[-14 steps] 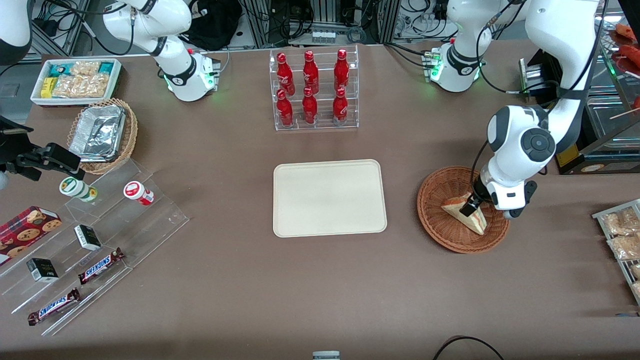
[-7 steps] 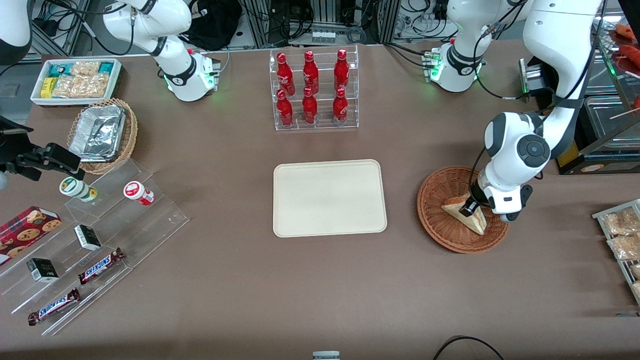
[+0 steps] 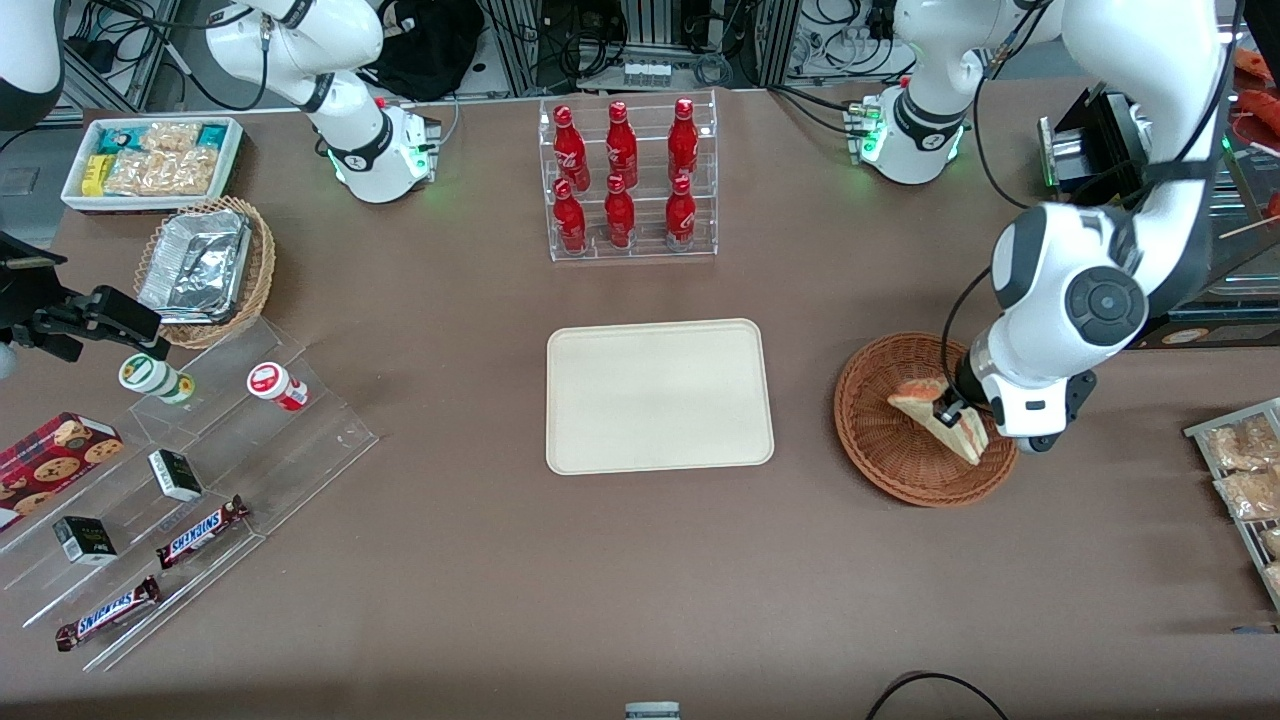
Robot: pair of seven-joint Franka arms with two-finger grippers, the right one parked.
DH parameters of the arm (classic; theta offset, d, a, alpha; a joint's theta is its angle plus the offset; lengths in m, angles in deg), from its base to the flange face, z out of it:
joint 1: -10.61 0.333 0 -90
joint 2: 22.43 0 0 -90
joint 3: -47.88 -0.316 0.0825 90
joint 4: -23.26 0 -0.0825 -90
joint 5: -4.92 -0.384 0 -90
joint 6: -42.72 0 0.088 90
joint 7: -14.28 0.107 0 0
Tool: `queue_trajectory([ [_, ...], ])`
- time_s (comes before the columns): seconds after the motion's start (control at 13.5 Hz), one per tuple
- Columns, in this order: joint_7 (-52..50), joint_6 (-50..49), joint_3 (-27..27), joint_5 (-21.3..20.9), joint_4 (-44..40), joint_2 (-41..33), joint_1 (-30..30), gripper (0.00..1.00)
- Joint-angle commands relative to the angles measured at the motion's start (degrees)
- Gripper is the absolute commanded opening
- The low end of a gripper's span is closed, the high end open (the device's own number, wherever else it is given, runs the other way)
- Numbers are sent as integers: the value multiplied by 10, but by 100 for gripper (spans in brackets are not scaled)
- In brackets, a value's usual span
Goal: Place sandwich from basket to tray
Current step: 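Lower the left gripper around the sandwich and close it, then lift the sandwich and carry it over the white tray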
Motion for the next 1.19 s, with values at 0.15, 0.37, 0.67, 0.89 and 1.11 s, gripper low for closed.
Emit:
queue_trajectory([
  [0.15,-10,-86,-4,4,-110,39,-102,10],
  [0.37,-7,-72,20,4,-137,78,-150,11],
  [0.67,-8,-18,25,-6,-200,185,-246,11],
  [0.89,-7,11,25,-41,-230,238,-286,13],
  [1.11,2,70,25,-43,-228,263,-313,14],
])
